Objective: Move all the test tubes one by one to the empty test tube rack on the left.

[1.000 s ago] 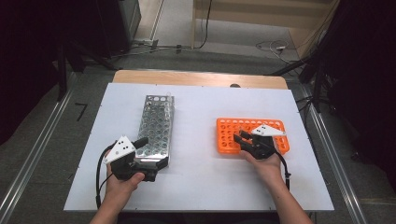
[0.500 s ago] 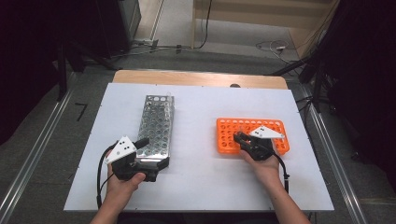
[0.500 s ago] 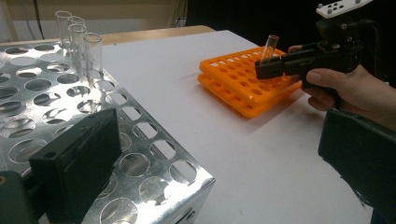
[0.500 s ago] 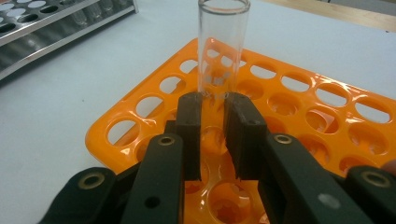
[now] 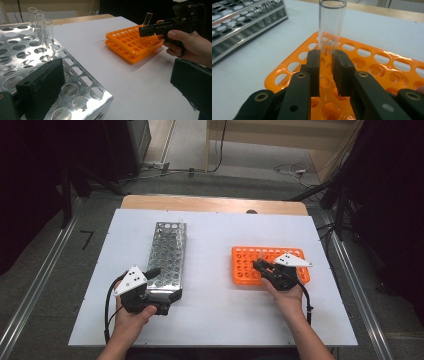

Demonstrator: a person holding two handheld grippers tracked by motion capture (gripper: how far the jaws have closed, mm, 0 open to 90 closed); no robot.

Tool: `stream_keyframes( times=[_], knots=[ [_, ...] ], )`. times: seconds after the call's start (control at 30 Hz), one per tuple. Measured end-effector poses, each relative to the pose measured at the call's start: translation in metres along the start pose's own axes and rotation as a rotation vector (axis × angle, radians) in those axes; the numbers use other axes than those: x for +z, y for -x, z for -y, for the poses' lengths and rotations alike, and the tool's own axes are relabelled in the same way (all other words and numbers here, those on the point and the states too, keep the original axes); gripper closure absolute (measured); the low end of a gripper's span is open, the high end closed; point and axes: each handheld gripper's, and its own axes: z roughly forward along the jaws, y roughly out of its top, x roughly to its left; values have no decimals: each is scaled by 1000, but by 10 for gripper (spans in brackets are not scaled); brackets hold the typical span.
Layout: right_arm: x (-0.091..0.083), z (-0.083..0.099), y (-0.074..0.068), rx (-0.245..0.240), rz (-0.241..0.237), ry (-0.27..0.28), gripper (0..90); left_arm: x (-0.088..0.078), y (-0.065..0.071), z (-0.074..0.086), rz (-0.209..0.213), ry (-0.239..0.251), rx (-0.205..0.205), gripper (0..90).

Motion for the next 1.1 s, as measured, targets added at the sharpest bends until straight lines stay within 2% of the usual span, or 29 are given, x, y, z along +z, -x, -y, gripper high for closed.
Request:
stream_keyframes(
  times=[0.53,0.7,1.1],
  knots=[
    [-19,-12,3,33,-27,51,739,1,1,-2,-5,4,9,0],
    [-25,-16,0,20,-47,57,739,0,3,-3,-10,4,18,0],
    [-32,-24,-20,-20,-143,58,740,4,8,-9,-2,14,27,0]
  ],
)
